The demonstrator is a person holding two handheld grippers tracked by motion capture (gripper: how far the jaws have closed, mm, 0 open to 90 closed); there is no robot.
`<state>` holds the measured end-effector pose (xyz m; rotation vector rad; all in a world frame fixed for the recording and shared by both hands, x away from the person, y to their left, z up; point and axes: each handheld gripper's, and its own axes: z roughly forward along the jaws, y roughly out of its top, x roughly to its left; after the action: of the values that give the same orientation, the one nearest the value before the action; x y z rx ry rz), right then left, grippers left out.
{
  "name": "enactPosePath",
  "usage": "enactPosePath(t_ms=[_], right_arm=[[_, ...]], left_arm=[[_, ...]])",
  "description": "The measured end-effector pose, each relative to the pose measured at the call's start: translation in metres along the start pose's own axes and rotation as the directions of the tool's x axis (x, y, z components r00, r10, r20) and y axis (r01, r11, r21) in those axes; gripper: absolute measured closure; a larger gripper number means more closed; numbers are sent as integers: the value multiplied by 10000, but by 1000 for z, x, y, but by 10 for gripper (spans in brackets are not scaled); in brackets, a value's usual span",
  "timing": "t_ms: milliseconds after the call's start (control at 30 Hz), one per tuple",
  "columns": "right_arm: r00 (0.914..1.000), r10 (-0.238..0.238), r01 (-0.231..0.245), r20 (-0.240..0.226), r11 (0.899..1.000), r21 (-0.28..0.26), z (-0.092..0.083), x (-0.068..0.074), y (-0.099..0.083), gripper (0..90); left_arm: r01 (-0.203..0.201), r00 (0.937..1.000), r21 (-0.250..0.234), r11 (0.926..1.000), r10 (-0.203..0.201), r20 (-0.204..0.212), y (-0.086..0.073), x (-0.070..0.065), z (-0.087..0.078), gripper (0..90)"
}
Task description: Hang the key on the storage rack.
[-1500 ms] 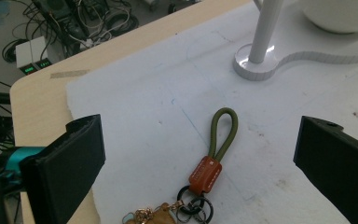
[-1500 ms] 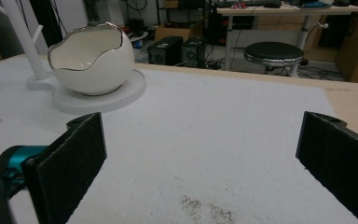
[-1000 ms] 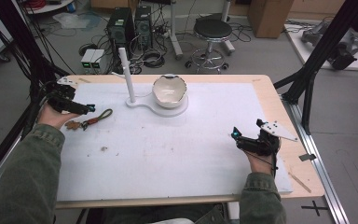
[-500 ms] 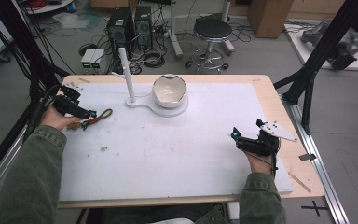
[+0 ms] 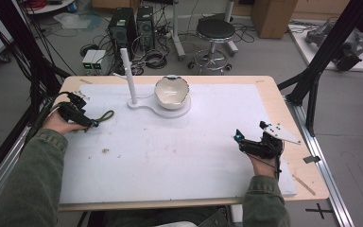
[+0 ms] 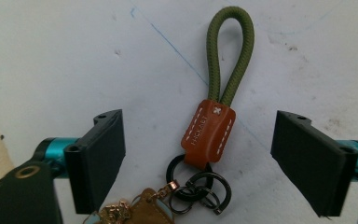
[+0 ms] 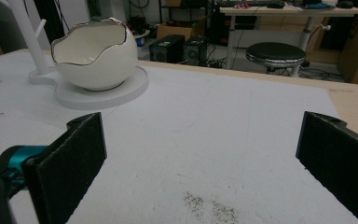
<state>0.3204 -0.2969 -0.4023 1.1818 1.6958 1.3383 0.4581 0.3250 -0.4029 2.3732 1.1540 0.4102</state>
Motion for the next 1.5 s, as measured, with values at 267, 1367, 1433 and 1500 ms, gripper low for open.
enactPosePath(t_ms=[267, 1367, 1433, 1500], right_arm=[[10000, -87, 87, 41, 10000, -32, 0, -1, 0, 6], [10000, 10, -10, 83, 10000, -60, -4, -1, 0, 6], [9999, 111, -111, 59, 9999, -11, -3, -1, 0, 6], [9999, 87, -87, 78, 10000, -7, -3, 0, 1, 6]], left_arm=[[-146, 9996, 223, 9996, 141, 244, -2, -2, 9, 322], [172, 9992, -862, 9961, -141, 372, 2, 2, -31, 745], [295, 9989, -1050, 9940, -254, 404, 3, 3, -37, 746], [411, 9980, -1145, 9926, -353, 522, 5, 3, -42, 746]])
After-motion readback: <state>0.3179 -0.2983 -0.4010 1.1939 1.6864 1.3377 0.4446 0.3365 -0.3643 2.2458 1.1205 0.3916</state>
